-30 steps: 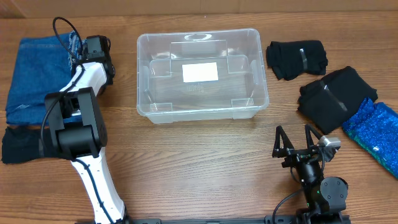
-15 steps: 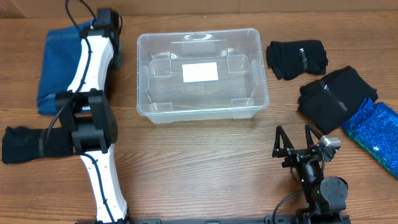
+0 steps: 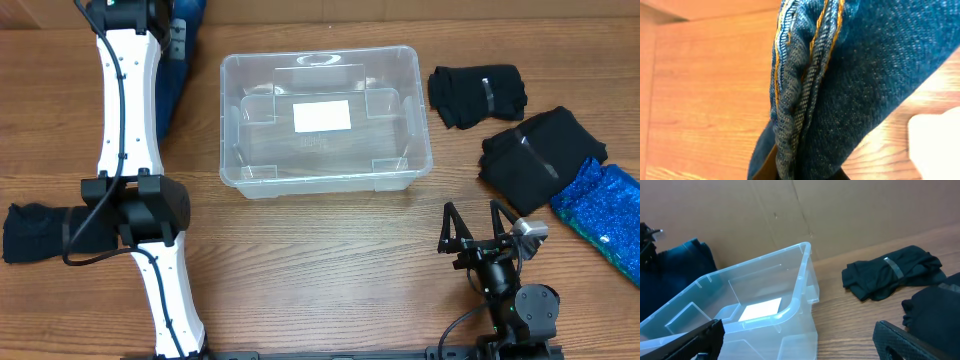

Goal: Pack container
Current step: 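Lift the jeans with the left gripper and carry them over the bin, then lower the jeans into the bin and open the left gripper, then move the left gripper to the small black cloth and grasp it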

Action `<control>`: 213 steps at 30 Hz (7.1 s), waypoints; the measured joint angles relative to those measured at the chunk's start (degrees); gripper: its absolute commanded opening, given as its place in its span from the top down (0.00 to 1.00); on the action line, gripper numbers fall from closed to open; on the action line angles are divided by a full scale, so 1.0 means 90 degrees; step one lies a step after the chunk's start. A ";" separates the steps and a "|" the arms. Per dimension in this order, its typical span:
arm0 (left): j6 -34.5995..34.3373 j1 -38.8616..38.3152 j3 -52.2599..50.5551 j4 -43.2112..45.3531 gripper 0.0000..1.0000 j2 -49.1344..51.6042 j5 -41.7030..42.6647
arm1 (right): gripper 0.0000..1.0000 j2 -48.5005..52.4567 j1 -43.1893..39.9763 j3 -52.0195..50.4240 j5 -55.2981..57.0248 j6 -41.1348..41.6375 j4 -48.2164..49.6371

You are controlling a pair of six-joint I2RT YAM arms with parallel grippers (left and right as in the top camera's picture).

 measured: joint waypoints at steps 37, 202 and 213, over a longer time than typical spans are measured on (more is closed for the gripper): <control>0.3893 -0.2584 0.0216 -0.0085 0.96 -0.2266 0.3172 | 0.00 0.0000 0.0000 0.0000 0.0000 -0.0002 0.0010; -0.0432 0.0170 -0.3194 -0.2344 0.51 -0.5141 0.1785 | 0.00 0.0000 0.0000 -0.0002 0.0002 -0.0002 0.0002; -0.2152 0.2688 -0.8072 0.0695 0.46 -0.6120 0.1943 | 0.00 -0.0005 0.0000 -0.0002 0.0002 -0.0002 0.0010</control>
